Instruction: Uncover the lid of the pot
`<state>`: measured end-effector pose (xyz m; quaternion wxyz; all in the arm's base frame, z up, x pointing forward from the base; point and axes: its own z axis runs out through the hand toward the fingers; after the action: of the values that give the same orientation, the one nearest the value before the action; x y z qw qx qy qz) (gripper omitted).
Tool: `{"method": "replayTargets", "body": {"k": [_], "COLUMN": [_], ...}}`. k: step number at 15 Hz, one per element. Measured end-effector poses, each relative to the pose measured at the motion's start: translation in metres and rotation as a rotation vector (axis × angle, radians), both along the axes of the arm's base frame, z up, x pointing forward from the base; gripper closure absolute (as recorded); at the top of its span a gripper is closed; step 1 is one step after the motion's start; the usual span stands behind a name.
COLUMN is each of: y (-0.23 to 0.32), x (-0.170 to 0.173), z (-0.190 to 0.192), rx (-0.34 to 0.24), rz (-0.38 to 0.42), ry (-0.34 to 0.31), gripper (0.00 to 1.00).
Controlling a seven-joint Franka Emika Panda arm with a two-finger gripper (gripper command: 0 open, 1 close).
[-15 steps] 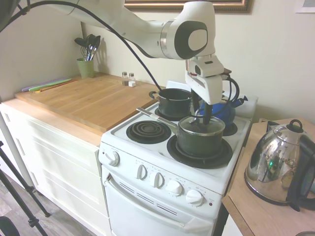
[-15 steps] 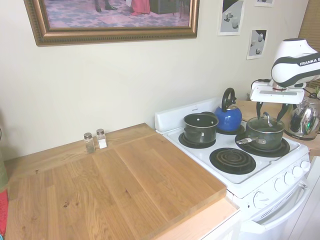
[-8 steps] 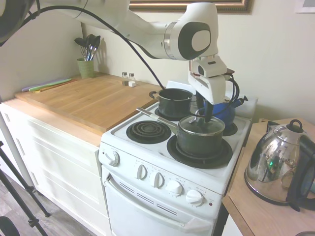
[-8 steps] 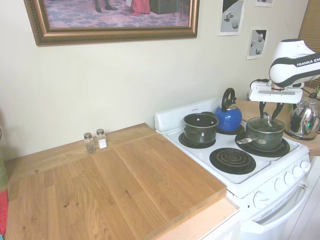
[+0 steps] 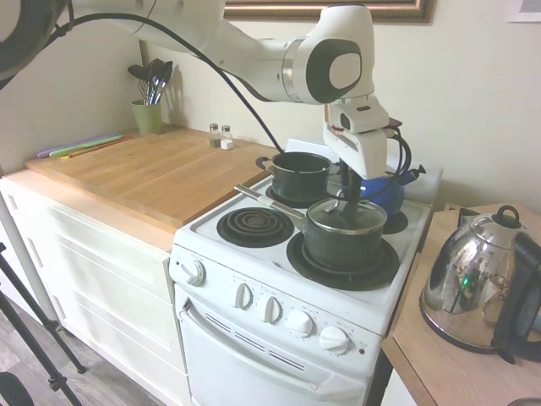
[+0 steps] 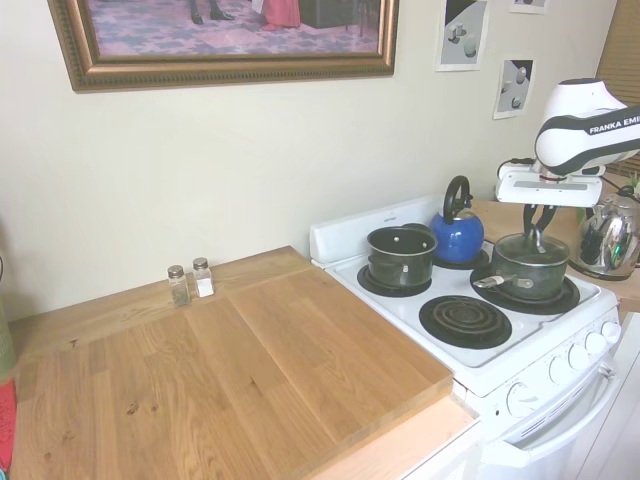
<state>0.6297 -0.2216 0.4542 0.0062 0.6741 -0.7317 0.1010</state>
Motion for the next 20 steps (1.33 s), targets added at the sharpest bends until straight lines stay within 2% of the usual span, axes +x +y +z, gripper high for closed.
{"method": "replayTargets", "body": {"k": [6, 10, 13, 17, 20], "y": [-0.016, 0.000, 0.060, 0.183, 0.267], "x": [-0.008, -0.033, -0.066, -0.108, -0.104], "z": [0.007, 0.049, 0.096, 0.155, 0.176], "rx": [-0.013, -0.079, -0.172, -0.284, -0.343], "rz": [-0.024, -0.003, 0.028, 0.079, 0.146], "ry": [0.001, -0.026, -0.065, -0.073, -0.051], "gripper": [1.00, 1.00, 1.00, 1.00, 1.00]}}
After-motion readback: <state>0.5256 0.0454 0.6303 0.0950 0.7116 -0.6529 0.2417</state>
